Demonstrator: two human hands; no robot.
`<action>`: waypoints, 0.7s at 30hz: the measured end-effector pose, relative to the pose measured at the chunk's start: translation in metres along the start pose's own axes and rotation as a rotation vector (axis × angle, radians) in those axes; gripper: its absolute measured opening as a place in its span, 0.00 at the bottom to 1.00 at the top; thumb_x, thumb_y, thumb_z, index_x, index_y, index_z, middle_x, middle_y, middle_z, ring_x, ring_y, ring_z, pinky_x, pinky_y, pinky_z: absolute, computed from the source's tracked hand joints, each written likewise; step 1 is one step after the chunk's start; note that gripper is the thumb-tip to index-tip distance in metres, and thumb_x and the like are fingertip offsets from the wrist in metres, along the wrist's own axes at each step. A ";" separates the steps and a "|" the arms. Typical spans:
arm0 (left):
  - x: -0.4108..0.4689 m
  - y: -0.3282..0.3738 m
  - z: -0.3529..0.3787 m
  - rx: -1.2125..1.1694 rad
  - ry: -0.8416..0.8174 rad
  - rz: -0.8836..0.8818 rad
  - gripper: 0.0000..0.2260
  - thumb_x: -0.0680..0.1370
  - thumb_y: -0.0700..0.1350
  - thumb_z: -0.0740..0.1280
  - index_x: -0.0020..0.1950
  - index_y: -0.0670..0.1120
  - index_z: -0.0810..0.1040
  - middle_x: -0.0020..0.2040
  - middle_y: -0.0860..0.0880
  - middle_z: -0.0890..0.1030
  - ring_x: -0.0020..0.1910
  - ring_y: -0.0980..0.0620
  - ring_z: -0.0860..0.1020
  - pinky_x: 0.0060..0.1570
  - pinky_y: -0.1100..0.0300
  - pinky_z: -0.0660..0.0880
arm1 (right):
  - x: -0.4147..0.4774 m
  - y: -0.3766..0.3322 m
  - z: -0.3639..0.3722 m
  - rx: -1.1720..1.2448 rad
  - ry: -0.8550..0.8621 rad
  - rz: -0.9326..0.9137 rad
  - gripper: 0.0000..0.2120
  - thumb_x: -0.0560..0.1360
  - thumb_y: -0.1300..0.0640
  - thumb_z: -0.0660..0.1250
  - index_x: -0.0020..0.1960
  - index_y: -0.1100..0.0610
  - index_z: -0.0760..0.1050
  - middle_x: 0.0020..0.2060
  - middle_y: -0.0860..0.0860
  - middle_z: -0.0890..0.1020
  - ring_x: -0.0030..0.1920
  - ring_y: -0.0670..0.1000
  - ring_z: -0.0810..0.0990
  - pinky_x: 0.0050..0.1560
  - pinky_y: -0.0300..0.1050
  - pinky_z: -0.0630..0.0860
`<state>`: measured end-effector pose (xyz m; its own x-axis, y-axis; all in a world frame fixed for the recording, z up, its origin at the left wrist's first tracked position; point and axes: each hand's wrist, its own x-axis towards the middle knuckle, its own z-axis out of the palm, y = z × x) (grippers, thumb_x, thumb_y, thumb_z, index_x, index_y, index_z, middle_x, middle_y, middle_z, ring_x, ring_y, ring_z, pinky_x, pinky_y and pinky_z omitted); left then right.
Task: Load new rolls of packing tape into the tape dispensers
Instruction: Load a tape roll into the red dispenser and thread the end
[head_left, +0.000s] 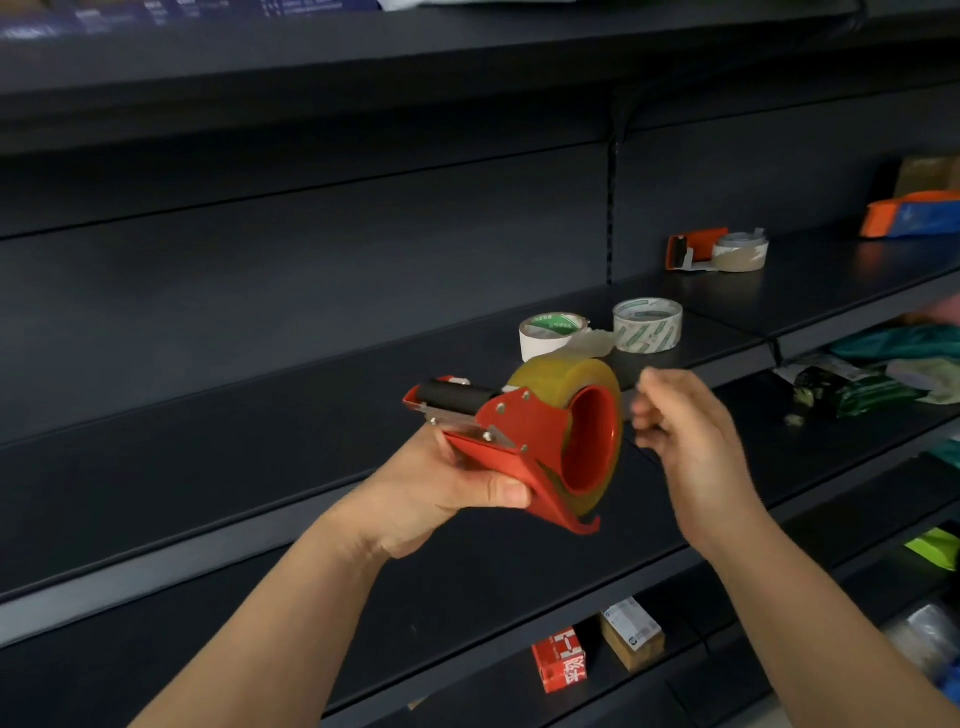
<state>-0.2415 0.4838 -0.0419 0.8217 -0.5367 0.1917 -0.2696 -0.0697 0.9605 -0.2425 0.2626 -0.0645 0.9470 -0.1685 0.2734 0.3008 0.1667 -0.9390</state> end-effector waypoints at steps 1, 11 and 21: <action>0.002 -0.001 0.005 0.009 0.012 0.010 0.15 0.71 0.29 0.71 0.57 0.33 0.77 0.54 0.35 0.82 0.56 0.38 0.81 0.59 0.46 0.77 | -0.008 -0.003 -0.005 -0.100 -0.080 -0.068 0.15 0.67 0.41 0.69 0.43 0.52 0.76 0.35 0.44 0.80 0.41 0.47 0.79 0.47 0.44 0.73; 0.033 0.009 0.067 0.370 -0.111 -0.111 0.14 0.77 0.31 0.62 0.58 0.44 0.80 0.55 0.46 0.84 0.55 0.54 0.79 0.60 0.44 0.76 | -0.029 -0.004 -0.055 -0.229 -0.352 0.049 0.24 0.70 0.57 0.75 0.64 0.52 0.71 0.55 0.48 0.83 0.56 0.45 0.82 0.52 0.39 0.79; 0.081 0.036 0.070 0.244 0.240 -0.336 0.20 0.79 0.58 0.63 0.68 0.50 0.75 0.67 0.54 0.74 0.65 0.55 0.71 0.69 0.48 0.68 | -0.034 -0.012 -0.084 -0.222 -0.586 0.110 0.28 0.73 0.71 0.68 0.68 0.51 0.66 0.57 0.47 0.83 0.59 0.50 0.82 0.57 0.41 0.77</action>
<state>-0.2195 0.3785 -0.0061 0.9684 -0.2436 -0.0527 -0.0555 -0.4170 0.9072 -0.2880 0.1849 -0.0797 0.8944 0.4080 0.1831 0.2275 -0.0628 -0.9717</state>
